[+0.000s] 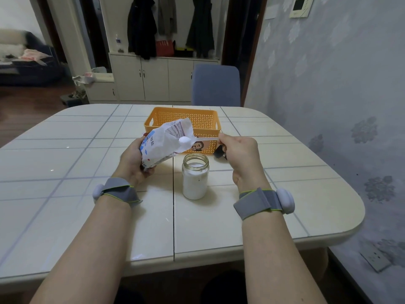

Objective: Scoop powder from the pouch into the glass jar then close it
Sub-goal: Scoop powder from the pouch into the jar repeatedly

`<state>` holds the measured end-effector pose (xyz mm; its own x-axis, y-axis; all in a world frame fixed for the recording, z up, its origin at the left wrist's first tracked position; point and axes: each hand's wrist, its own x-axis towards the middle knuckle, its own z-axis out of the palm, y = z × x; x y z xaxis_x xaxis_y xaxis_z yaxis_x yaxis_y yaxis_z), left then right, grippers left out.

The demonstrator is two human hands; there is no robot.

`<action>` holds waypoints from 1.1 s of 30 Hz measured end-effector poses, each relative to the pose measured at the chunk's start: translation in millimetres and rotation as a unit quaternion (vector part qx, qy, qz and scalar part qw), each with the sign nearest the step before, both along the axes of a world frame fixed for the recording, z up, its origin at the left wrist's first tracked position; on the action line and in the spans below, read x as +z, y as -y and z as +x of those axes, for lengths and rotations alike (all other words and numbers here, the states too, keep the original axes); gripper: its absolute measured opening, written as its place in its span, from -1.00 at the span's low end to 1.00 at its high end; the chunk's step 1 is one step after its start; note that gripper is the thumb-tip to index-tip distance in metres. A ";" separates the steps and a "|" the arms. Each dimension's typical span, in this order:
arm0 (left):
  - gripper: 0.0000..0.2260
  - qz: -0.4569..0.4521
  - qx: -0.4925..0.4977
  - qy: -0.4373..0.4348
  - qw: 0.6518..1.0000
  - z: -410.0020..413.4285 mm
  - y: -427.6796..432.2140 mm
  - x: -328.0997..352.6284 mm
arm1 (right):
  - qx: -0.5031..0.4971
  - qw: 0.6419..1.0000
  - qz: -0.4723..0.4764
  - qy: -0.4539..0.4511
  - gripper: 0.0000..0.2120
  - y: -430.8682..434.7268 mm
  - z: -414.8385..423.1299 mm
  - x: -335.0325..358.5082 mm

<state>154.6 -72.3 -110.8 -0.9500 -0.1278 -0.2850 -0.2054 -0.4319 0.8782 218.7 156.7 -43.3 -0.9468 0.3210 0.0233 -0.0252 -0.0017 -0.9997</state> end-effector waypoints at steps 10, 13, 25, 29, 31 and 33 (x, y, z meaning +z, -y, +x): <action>-0.68 0.015 0.020 0.009 1.000 4.9 -0.3 5.4 | -0.010 1.000 -0.005 -0.020 -0.71 -25.1 27.3 11.9; -0.67 0.020 0.018 0.001 1.000 6.4 0.1 5.8 | -0.021 1.000 -0.008 -0.020 -0.78 -30.0 28.1 7.1; -0.69 -0.005 0.023 0.006 1.000 11.8 -3.1 9.4 | 0.041 0.995 -0.033 -0.082 -0.86 -27.6 29.2 -14.0; -0.69 -0.009 0.015 0.005 1.000 11.2 -3.9 9.0 | 0.054 0.991 -0.053 -0.106 -0.89 -28.0 30.7 -14.2; -0.69 -0.009 0.011 0.005 1.000 10.8 -4.0 8.9 | 0.064 0.990 -0.058 -0.115 -0.91 -28.1 31.3 -13.9; -0.69 -0.009 0.006 0.008 1.000 10.2 -3.1 8.6 | 0.073 0.988 -0.064 -0.123 -0.92 -27.9 31.7 -13.9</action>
<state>164.8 -69.2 -102.2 -0.9436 -0.1451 -0.2976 -0.2139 -0.4189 0.8825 250.4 184.5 -57.2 -0.9540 0.1964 0.2267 -0.2577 -0.1500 -0.9545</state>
